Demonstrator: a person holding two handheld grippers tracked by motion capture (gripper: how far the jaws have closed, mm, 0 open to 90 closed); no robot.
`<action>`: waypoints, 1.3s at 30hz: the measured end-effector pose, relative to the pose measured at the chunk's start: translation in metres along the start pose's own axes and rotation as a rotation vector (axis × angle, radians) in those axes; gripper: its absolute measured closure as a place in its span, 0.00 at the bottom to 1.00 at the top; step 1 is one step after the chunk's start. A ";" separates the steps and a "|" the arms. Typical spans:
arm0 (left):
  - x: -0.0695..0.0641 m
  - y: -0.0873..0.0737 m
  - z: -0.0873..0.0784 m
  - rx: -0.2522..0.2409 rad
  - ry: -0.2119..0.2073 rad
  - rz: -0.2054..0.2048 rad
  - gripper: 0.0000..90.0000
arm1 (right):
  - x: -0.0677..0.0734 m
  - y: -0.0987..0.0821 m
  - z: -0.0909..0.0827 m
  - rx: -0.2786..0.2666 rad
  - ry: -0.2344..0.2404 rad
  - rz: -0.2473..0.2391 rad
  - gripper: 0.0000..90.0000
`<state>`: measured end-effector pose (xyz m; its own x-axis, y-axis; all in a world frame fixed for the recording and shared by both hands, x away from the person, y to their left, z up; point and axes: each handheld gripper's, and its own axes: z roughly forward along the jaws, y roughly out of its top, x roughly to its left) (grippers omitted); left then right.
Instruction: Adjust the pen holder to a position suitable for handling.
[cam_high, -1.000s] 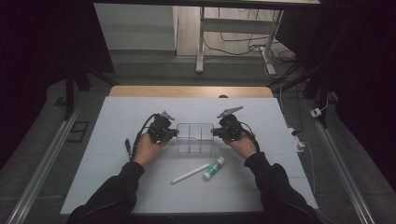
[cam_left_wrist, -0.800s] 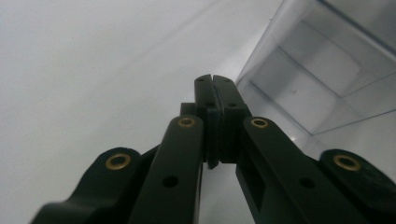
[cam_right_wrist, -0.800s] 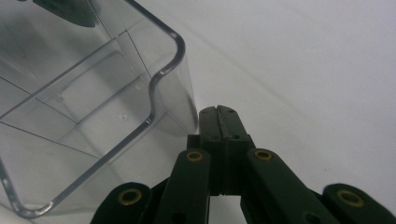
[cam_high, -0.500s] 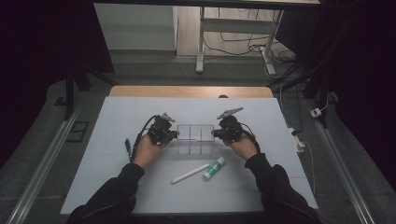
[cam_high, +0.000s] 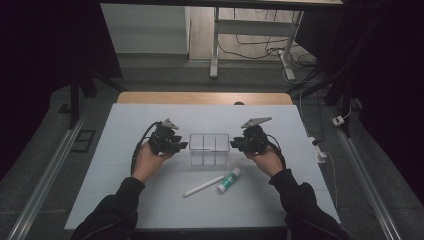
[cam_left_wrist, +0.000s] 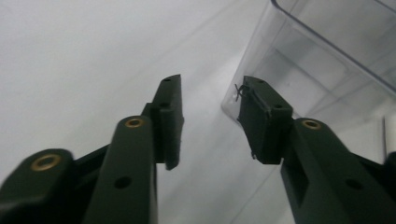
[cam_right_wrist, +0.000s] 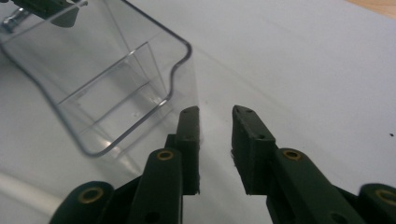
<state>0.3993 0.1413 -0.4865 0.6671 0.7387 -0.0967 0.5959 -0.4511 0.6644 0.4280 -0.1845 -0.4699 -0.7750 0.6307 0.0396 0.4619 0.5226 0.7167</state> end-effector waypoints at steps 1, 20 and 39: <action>-0.001 -0.003 -0.005 -0.004 0.006 0.008 0.61 | 0.002 -0.001 -0.003 -0.005 -0.001 -0.002 0.76; -0.017 -0.029 -0.054 -0.055 -0.029 -0.014 0.35 | 0.025 -0.017 -0.035 -0.026 0.020 -0.017 0.50; -0.019 -0.083 -0.104 -0.108 -0.003 -0.103 0.15 | 0.054 -0.048 -0.083 -0.064 0.078 -0.015 0.19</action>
<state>0.2904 0.2173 -0.4628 0.6061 0.7769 -0.1706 0.6099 -0.3163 0.7266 0.3281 -0.2231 -0.4448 -0.8142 0.5750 0.0805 0.4230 0.4925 0.7606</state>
